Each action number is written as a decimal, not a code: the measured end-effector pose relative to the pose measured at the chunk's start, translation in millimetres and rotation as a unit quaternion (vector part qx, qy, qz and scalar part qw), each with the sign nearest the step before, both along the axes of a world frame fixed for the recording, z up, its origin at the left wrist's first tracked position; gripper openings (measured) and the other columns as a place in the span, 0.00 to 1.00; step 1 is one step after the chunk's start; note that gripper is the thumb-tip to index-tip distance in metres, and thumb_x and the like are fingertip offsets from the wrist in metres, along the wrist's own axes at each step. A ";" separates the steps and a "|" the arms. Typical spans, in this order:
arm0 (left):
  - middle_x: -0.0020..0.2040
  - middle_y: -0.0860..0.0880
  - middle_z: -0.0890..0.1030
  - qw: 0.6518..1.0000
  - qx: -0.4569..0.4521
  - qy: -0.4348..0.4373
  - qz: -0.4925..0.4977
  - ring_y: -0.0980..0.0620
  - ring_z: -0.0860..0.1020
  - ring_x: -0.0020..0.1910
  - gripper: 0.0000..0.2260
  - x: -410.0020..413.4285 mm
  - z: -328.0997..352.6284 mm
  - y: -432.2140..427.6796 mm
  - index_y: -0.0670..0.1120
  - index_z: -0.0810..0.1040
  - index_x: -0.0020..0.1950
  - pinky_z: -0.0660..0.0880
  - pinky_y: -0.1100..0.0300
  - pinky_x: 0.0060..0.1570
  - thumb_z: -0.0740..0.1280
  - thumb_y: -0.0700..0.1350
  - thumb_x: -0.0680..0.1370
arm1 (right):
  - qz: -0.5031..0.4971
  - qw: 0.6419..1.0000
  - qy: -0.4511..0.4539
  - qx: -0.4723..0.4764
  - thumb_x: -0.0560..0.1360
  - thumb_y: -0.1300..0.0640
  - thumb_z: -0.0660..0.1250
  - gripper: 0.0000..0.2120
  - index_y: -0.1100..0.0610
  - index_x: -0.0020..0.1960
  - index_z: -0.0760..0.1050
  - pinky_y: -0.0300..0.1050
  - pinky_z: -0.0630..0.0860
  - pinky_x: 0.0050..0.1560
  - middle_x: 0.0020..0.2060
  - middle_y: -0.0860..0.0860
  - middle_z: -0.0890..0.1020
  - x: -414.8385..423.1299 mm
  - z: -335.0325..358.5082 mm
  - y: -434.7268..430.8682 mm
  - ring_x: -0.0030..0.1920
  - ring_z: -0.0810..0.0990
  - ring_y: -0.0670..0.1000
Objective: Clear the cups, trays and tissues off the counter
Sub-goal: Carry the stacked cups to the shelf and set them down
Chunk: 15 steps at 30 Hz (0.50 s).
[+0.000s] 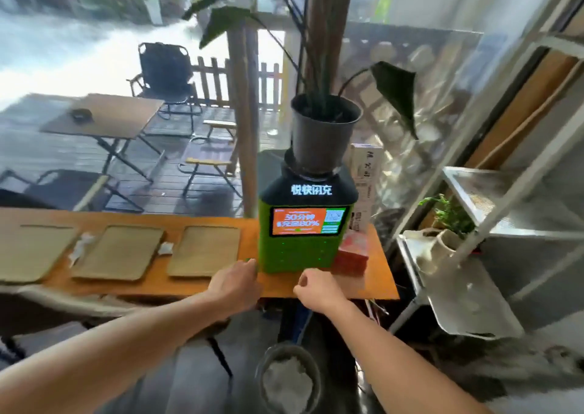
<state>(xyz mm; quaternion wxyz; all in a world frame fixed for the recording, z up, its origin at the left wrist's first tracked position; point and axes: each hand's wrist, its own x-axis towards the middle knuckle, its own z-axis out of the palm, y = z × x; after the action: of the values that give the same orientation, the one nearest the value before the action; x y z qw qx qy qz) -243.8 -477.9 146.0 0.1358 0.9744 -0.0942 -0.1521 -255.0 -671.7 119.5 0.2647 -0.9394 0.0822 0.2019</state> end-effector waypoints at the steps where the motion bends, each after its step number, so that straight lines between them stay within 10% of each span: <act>1: 0.57 0.44 0.80 1.000 0.000 0.002 0.022 0.41 0.79 0.57 0.12 -7.1 -0.2 28.7 0.47 0.75 0.57 0.77 0.49 0.53 0.62 0.50 0.77 | 0.016 1.000 0.007 0.004 0.74 0.49 0.64 0.08 0.52 0.48 0.77 0.45 0.71 0.45 0.52 0.54 0.82 1.3 -1.9 27.0 0.52 0.79 0.57; 15: 0.53 0.47 0.81 0.967 -0.034 -0.017 0.250 0.45 0.80 0.53 0.14 -72.4 17.4 241.6 0.49 0.80 0.49 0.78 0.49 0.53 0.60 0.56 0.78 | 0.188 0.981 -0.007 0.047 0.73 0.45 0.68 0.07 0.47 0.41 0.73 0.41 0.72 0.36 0.39 0.45 0.78 25.8 -4.8 256.1 0.39 0.77 0.45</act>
<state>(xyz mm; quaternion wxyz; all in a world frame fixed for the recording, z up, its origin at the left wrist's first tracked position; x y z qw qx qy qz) -316.3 -236.3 163.3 0.2013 0.9642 0.1453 -0.0929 -229.2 -415.6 114.8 0.2660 -0.9260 -0.1074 0.2454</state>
